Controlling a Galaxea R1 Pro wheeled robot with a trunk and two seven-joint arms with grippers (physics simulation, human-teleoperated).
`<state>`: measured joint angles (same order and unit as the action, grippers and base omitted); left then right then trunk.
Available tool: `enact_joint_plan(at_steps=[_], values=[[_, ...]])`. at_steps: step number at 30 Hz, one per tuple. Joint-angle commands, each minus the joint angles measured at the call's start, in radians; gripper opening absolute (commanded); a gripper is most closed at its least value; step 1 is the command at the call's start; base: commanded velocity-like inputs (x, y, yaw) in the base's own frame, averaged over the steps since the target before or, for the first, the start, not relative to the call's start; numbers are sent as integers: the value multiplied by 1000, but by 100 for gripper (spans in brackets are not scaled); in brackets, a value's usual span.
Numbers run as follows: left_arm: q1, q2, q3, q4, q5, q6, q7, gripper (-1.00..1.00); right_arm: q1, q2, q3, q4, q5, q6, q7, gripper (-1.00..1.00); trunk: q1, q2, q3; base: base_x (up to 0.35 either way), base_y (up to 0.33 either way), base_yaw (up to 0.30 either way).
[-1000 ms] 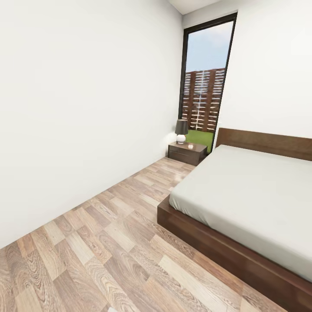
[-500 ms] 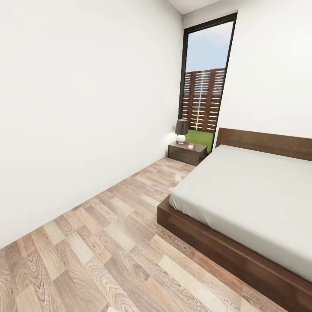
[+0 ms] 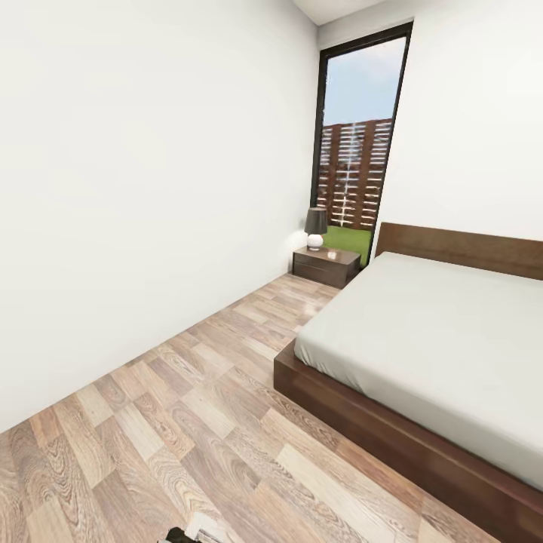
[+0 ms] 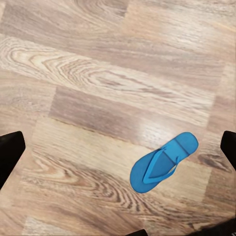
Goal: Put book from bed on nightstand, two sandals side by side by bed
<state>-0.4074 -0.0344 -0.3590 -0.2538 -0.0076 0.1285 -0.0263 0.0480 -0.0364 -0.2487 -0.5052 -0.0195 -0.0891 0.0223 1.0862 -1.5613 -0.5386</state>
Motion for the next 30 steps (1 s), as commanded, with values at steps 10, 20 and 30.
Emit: enact_joint_plan(at_steps=[10,20,30], values=[[-85,-3,-7,-13,-3,54,-4,100,-2,-1,-2,-1,-2,-2,2,100,0,0,-1,0,0,0],[-208,-9,-12,-16,-5,132,-71,100,-2,-4,-2,-1,-2,-2,3,100,0,0,-1,0,0,0],[-274,-24,-90,-24,-62,195,-116,100,-2,-10,-2,-1,-2,-3,4,100,0,0,-1,0,0,0]])
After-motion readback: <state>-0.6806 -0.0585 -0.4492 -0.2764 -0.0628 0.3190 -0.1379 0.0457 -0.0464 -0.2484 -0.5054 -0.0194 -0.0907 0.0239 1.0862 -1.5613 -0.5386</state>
